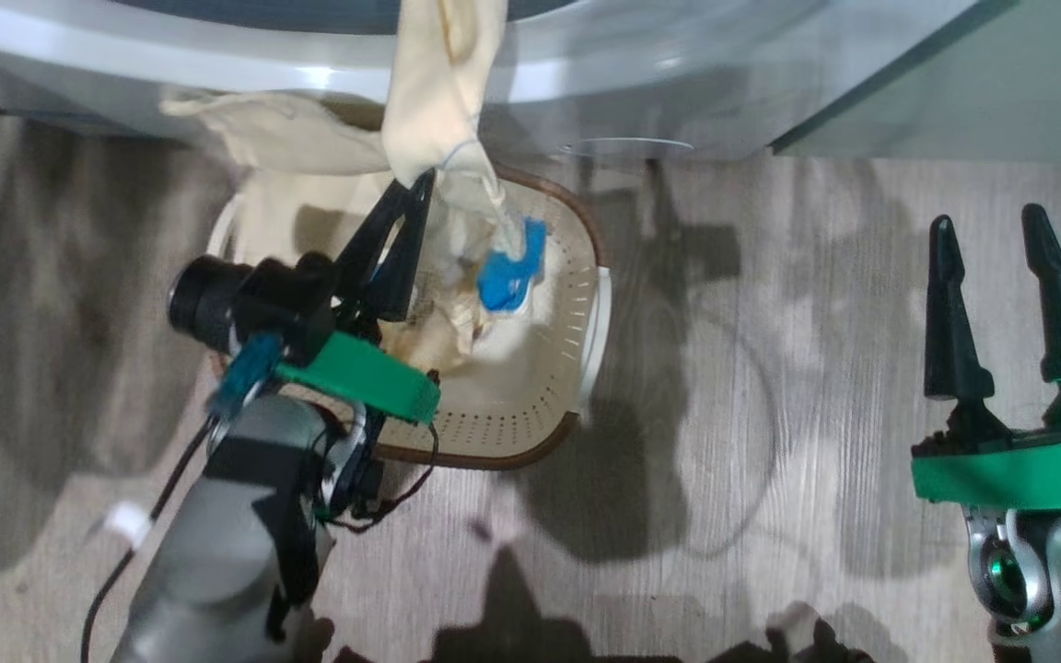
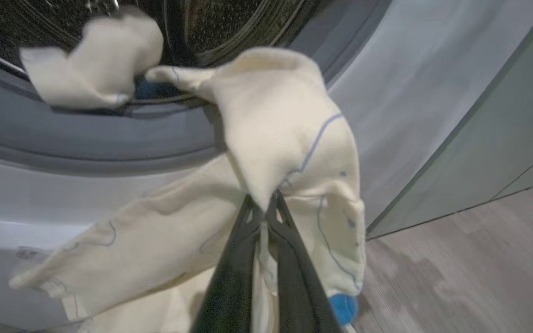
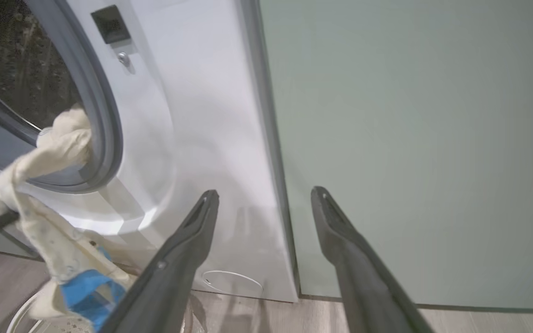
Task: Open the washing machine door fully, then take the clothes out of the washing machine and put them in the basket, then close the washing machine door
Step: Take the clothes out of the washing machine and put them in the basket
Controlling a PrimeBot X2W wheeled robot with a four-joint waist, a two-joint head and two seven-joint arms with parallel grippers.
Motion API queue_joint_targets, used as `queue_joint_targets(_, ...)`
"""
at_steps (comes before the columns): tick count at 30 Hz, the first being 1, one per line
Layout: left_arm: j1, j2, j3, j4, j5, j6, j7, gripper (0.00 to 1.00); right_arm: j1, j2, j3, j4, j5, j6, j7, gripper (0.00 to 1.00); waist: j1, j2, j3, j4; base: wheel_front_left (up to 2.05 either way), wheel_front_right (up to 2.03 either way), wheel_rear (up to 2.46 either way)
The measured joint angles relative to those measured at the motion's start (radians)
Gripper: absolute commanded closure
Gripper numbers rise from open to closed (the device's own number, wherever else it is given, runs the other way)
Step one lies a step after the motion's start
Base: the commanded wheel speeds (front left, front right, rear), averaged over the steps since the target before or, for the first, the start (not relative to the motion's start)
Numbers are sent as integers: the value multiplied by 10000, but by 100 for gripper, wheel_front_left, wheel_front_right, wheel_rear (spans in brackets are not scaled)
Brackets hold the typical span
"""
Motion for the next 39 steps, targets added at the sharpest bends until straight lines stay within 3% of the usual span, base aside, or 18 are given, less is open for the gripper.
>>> queue_joint_targets(12,1404,-192,56,-4504,815,44,-56,100,6,0,-127,67,-234,0,0,0,0,0,-220,500,0,0,0)
queue_joint_targets(20,2107,-245,-247,-5373,1012,128,-58,100,19,-6,-144,105,-322,0,0,0,0,0,-436,738,0,0,0)
queue_joint_targets(26,2890,-291,-251,-4242,631,-65,-58,100,33,-21,-132,132,-322,0,0,0,0,0,-561,771,0,0,0)
queue_joint_targets(31,2907,-360,-4,-2780,150,-481,-58,100,35,-23,-59,130,-322,0,0,0,1,0,-561,633,0,0,0)
queue_joint_targets(37,2476,-408,359,-408,-153,-1034,-56,100,66,-23,31,128,-291,0,0,0,1,0,-475,316,0,0,0)
queue_joint_targets(39,1914,-416,485,1009,-153,-1223,-54,100,169,-21,125,144,-286,0,0,0,2,0,-431,103,0,0,0)
